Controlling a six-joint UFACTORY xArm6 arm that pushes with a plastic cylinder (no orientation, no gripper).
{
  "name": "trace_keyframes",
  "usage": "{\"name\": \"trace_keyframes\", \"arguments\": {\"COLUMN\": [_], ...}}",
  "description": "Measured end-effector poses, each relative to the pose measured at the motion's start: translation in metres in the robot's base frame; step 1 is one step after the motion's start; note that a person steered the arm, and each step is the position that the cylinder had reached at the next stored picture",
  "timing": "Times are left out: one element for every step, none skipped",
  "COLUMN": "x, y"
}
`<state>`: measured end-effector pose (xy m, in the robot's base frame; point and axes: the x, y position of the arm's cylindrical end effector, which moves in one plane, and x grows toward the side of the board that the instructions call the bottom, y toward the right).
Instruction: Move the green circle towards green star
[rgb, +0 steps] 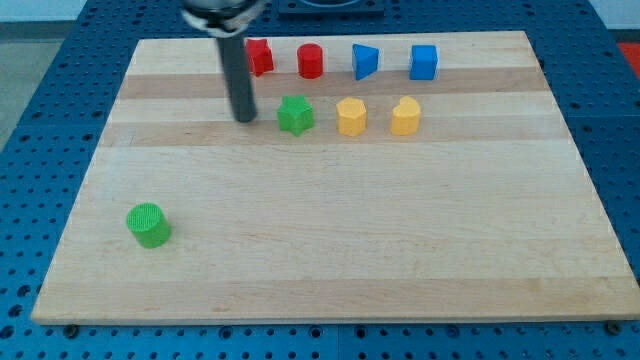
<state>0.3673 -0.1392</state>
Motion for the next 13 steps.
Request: {"name": "trace_keyframes", "arguments": {"x": [0.082,0.142,0.174,0.197,0.213,0.172,0.125,0.092,0.086,0.115,0.178,0.19,0.132], "y": [0.011,0.028,-0.024,-0.062,-0.086,-0.109,-0.104,-0.104,-0.104,-0.141,-0.136,-0.043,-0.02]}}
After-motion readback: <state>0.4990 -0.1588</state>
